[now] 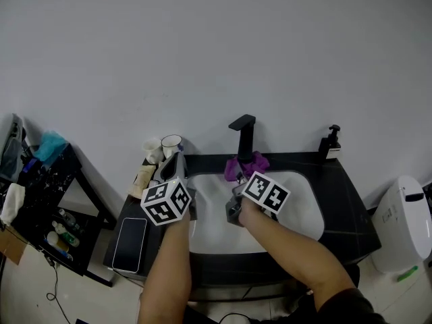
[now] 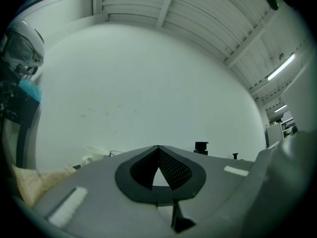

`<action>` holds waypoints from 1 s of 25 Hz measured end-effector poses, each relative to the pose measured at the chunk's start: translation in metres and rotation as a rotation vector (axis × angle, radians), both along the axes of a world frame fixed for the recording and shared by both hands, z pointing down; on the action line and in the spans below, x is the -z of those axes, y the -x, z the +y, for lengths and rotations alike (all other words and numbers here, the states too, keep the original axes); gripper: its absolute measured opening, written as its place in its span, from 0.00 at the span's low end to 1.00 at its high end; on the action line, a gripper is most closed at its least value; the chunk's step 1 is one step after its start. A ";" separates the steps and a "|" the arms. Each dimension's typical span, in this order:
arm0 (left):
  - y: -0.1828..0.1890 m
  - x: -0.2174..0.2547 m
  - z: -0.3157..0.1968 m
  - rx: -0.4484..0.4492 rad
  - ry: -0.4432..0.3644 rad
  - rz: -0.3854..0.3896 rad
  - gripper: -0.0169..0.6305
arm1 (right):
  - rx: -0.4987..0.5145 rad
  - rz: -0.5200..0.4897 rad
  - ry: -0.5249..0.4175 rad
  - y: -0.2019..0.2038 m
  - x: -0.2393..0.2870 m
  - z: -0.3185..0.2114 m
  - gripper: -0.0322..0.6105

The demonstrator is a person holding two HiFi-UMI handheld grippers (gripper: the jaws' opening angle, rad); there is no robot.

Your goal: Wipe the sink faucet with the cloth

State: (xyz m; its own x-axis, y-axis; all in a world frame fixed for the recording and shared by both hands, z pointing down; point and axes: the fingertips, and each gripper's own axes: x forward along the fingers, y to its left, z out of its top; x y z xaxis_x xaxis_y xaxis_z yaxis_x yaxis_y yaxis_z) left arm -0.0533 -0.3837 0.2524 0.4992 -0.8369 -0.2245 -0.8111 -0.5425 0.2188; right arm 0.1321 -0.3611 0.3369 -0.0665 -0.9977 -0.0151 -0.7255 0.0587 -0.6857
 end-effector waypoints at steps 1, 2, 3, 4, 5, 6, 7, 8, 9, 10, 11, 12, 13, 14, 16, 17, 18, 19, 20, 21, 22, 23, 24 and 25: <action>0.000 -0.001 0.000 0.003 -0.001 -0.009 0.05 | 0.005 0.017 -0.010 -0.003 0.004 0.005 0.14; 0.000 -0.001 -0.001 0.005 -0.004 -0.019 0.05 | 0.006 0.034 -0.022 -0.007 0.008 0.010 0.14; -0.001 0.000 -0.001 0.004 -0.007 -0.028 0.05 | 0.006 0.055 -0.031 -0.011 0.012 0.015 0.14; -0.001 -0.001 -0.001 0.002 -0.008 -0.033 0.05 | 0.003 0.083 -0.038 -0.017 0.015 0.019 0.14; -0.002 -0.001 0.000 -0.001 -0.008 -0.035 0.05 | -0.004 0.118 -0.045 -0.023 0.018 0.024 0.14; -0.002 -0.003 0.002 -0.003 -0.007 -0.036 0.05 | -0.014 0.159 -0.056 -0.031 0.021 0.028 0.14; -0.003 -0.004 0.002 -0.005 -0.007 -0.038 0.05 | -0.028 0.205 -0.072 -0.040 0.025 0.033 0.14; -0.005 -0.006 0.003 -0.006 -0.008 -0.044 0.05 | -0.046 0.255 -0.089 -0.050 0.030 0.036 0.14; -0.006 -0.007 0.003 -0.008 -0.009 -0.054 0.05 | -0.067 0.302 -0.103 -0.062 0.034 0.039 0.14; -0.009 -0.008 0.002 -0.009 -0.012 -0.066 0.05 | -0.090 0.341 -0.114 -0.075 0.039 0.041 0.14; -0.011 -0.008 0.002 -0.012 -0.015 -0.080 0.05 | -0.113 0.374 -0.124 -0.087 0.043 0.043 0.14; -0.013 -0.009 0.002 -0.015 -0.019 -0.095 0.05 | -0.136 0.403 -0.133 -0.100 0.048 0.044 0.14; -0.017 -0.010 0.002 -0.020 -0.023 -0.110 0.05 | -0.157 0.433 -0.143 -0.112 0.054 0.045 0.14; -0.021 -0.011 0.002 -0.026 -0.026 -0.125 0.05 | -0.174 0.469 -0.152 -0.123 0.059 0.046 0.14; -0.029 -0.016 0.003 -0.042 -0.024 -0.151 0.05 | -0.189 0.556 -0.166 -0.138 0.067 0.048 0.14; -0.033 -0.018 0.004 -0.049 -0.022 -0.163 0.05 | -0.187 0.603 -0.170 -0.142 0.069 0.049 0.14; -0.036 -0.020 0.005 -0.053 -0.022 -0.176 0.05 | -0.180 0.647 -0.170 -0.144 0.069 0.051 0.14; -0.038 -0.022 0.005 -0.054 -0.022 -0.189 0.05 | -0.172 0.685 -0.170 -0.144 0.069 0.052 0.14; -0.040 -0.024 0.006 -0.055 -0.022 -0.199 0.05 | -0.165 0.717 -0.171 -0.142 0.067 0.054 0.14; -0.041 -0.026 0.006 -0.055 -0.020 -0.206 0.05 | -0.161 0.743 -0.173 -0.141 0.066 0.057 0.14; -0.043 -0.027 0.006 -0.056 -0.017 -0.211 0.05 | -0.160 0.765 -0.174 -0.139 0.065 0.060 0.14; -0.044 -0.029 0.005 -0.057 -0.014 -0.213 0.05 | -0.157 0.781 -0.174 -0.137 0.064 0.063 0.14; -0.045 -0.031 0.005 -0.058 -0.011 -0.216 0.05 | -0.149 0.791 -0.174 -0.135 0.063 0.065 0.14; -0.047 -0.031 0.004 -0.060 -0.010 -0.219 0.05 | -0.139 0.797 -0.171 -0.132 0.063 0.068 0.14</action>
